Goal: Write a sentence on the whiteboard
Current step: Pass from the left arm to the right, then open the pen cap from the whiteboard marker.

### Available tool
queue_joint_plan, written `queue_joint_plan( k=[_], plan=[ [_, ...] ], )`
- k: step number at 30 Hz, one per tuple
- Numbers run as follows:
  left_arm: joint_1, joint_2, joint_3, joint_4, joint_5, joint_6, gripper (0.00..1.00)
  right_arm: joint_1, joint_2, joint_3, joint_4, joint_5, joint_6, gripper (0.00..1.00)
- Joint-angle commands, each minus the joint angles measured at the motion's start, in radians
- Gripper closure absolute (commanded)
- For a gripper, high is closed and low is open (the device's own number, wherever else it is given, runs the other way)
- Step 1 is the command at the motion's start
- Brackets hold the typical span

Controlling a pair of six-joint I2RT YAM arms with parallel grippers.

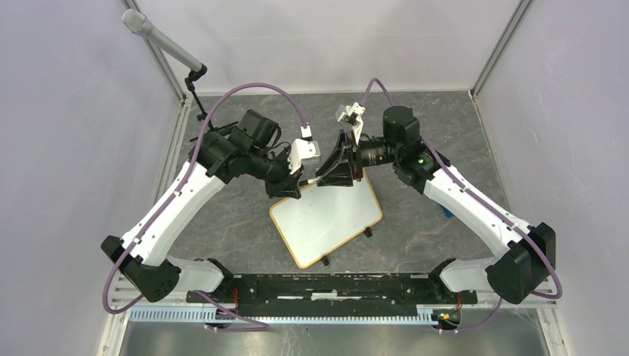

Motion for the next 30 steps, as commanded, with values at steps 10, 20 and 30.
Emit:
queue_joint_plan(
  k=[10, 20, 30],
  plan=[
    [-0.013, 0.016, 0.066, 0.026, 0.044, -0.077, 0.98, 0.026, 0.002, 0.058, -0.043, 0.054, -0.068, 0.68],
    [-0.011, 0.003, 0.049, 0.039, 0.021, -0.076, 0.98, 0.029, 0.008, 0.078, -0.059, 0.035, -0.074, 1.0],
    [0.027, -0.089, -0.087, 0.037, -0.03, -0.031, 0.98, -0.069, 0.033, 0.188, -0.251, 0.053, -0.194, 1.0]
  ],
)
